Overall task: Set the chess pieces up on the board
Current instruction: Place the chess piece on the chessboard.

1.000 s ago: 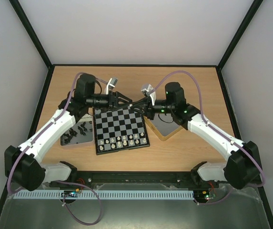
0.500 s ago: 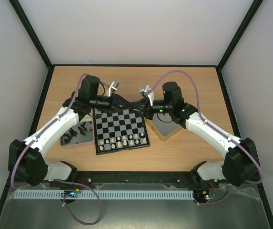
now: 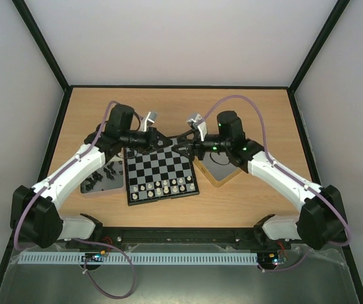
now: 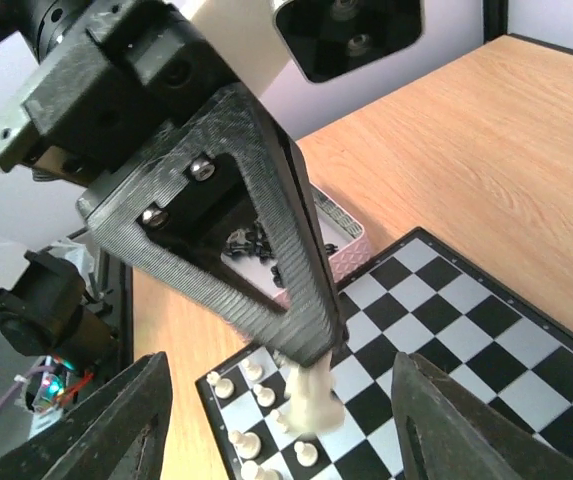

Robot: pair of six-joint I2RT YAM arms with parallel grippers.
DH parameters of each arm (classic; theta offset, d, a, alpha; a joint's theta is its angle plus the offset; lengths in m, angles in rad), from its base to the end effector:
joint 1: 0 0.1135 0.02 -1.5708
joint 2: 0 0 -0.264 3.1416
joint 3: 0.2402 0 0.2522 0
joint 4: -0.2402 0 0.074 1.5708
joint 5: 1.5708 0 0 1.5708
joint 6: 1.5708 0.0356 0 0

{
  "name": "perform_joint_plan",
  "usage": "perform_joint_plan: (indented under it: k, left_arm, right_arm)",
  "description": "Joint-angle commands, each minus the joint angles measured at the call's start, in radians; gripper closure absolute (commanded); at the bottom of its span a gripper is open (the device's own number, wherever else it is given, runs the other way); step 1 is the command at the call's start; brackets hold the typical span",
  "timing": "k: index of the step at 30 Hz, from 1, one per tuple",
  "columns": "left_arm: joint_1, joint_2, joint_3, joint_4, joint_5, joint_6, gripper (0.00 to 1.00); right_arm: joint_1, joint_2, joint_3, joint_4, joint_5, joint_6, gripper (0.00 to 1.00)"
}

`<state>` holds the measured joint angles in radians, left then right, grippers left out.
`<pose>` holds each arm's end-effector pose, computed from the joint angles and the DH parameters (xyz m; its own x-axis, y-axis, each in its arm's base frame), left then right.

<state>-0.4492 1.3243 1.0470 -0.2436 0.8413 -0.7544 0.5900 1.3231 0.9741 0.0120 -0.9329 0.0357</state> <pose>0.2518 -0.1509 0.3115 -0.9238 -0.0614 -0.3780 0.3283 0.3809 -0.8644 0.2299 0.1884 0.3106 -0.3089 -0.1812 -0.9337 -0.9509 0.0796 0.2992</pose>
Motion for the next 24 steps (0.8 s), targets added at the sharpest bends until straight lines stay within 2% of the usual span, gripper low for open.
perform_joint_plan:
  k: [1, 3, 5, 9, 13, 17, 24]
  left_arm:
    - [-0.002, -0.055, -0.006, -0.143, -0.228, 0.103, 0.98]
    - [-0.013, -0.093, -0.017, -0.178, -0.343, 0.134, 0.98]
    - [-0.046, -0.125, -0.033, -0.225, -0.496, 0.156, 0.98]
    - [-0.177, -0.175, -0.061, -0.324, -0.821, 0.15, 0.98]
    - [-0.308, -0.206, -0.118, -0.407, -1.028, 0.07, 0.98]
    - [-0.385, -0.256, -0.192, -0.468, -1.103, -0.021, 0.98]
    - [-0.418, -0.372, -0.366, -0.415, -1.04, -0.058, 0.98]
  right_arm:
    - [0.007, -0.094, -0.06, 0.042, 0.102, 0.1, 0.38]
    - [0.007, -0.124, -0.088, 0.064, 0.208, 0.196, 0.36]
    - [0.006, -0.15, -0.111, 0.081, 0.379, 0.288, 0.36]
    - [0.007, -0.181, -0.138, 0.054, 0.721, 0.47, 0.36]
    - [0.007, -0.221, -0.182, 0.051, 0.859, 0.568, 0.36]
    - [0.007, -0.267, -0.24, 0.097, 0.888, 0.593, 0.36]
    - [0.007, -0.262, -0.249, 0.08, 0.897, 0.639, 0.37]
